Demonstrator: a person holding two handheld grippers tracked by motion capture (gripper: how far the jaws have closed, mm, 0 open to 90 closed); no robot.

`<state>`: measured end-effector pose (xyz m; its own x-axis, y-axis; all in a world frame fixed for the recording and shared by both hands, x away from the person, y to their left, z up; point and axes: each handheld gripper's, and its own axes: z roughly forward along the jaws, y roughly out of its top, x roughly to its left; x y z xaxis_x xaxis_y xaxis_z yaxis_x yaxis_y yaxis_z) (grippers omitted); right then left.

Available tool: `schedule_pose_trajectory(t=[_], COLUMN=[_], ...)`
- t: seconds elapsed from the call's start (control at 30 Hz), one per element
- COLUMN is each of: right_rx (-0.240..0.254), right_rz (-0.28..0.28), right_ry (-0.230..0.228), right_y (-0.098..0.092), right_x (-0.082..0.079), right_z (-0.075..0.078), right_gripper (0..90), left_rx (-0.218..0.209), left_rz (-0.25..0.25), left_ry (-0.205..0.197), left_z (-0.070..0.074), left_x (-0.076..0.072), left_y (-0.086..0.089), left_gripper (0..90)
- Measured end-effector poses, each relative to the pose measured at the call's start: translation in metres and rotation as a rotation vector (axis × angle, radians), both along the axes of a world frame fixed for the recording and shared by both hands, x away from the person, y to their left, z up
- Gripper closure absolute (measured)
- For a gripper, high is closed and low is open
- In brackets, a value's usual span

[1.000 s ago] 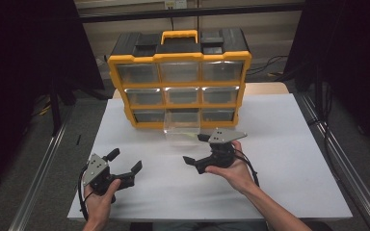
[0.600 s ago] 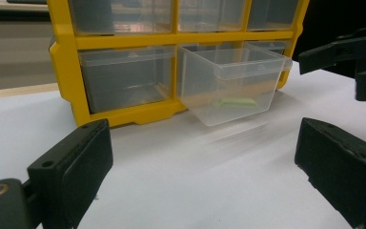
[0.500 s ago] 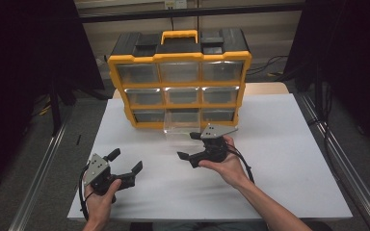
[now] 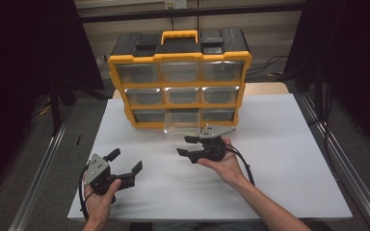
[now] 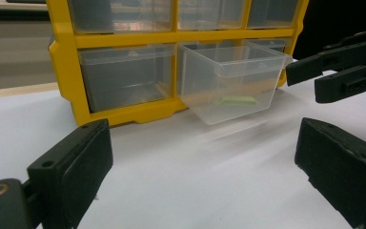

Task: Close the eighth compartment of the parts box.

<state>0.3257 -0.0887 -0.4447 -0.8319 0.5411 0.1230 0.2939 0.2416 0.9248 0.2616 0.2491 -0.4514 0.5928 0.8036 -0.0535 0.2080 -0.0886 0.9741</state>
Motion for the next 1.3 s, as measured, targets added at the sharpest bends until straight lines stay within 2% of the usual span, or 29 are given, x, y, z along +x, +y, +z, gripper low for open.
schedule_pose_trajectory(t=[0.23, 0.33, 0.43, 0.6, 0.87, 1.07, 1.17, 1.3], right_rx=[-0.010, -0.014, -0.019, -0.007, -0.006, -0.022, -0.034, -0.046], right_rz=[0.003, 0.003, 0.001, 0.009, 0.024, 0.010, 0.008, 0.002], right_ry=[-0.002, -0.005, 0.000, 0.003, 0.006, -0.005, -0.021, -0.014], right_y=[0.001, 0.000, -0.002, -0.005, -0.005, -0.002, 0.001, 0.002], right_x=[0.000, -0.001, -0.001, -0.001, -0.002, 0.001, 0.004, 0.008], right_z=[-0.004, -0.005, -0.005, -0.005, -0.008, -0.011, -0.006, -0.003], right_gripper=[63.0, 74.9, 83.1, 89.4, 90.0, 90.0, 90.0, 90.0], left_rx=[0.001, -0.001, 0.007, 0.003, 0.004, 0.006, 0.003, 0.010], left_rz=[-0.005, -0.004, 0.001, 0.002, -0.004, 0.001, -0.003, -0.005], left_ry=[-0.003, -0.002, 0.000, 0.000, -0.003, -0.002, 0.004, 0.002], left_z=[0.000, 0.000, 0.000, 0.000, 0.000, 0.000, -0.001, -0.001], left_x=[0.000, 0.000, 0.000, 0.000, 0.000, 0.000, 0.001, 0.001], left_y=[0.001, 0.001, 0.001, 0.001, 0.001, 0.001, 0.001, 0.001], left_gripper=[5.6, 5.6, 5.5, 5.6, 5.6, 5.5, 5.5, 5.5])
